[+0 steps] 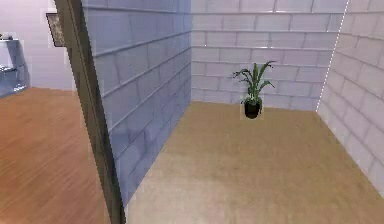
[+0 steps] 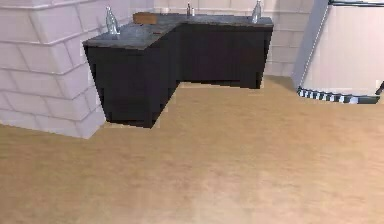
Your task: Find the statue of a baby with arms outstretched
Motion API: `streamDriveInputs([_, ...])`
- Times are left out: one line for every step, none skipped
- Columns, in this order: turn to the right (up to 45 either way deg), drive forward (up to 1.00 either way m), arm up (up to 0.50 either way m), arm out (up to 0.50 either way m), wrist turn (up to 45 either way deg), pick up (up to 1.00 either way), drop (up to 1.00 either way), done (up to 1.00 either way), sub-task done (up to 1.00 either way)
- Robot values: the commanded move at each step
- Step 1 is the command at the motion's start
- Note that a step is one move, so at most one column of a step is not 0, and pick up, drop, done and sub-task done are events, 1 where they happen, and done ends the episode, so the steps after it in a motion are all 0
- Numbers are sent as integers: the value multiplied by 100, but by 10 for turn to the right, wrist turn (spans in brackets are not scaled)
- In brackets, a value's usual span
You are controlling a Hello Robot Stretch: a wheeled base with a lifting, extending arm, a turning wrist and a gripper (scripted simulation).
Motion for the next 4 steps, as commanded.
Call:
streamDriveInputs([-90, 0, 0, 0, 0, 0, 0, 0, 0])
streamDriveInputs([0, 40, 0, 0, 0, 0, 0, 0, 0])
streamDriveInputs([-450, 0, 0, 0, 0, 0, 0, 0, 0])
streamDriveInputs([-180, 0, 0, 0, 0, 0, 0, 0, 0])
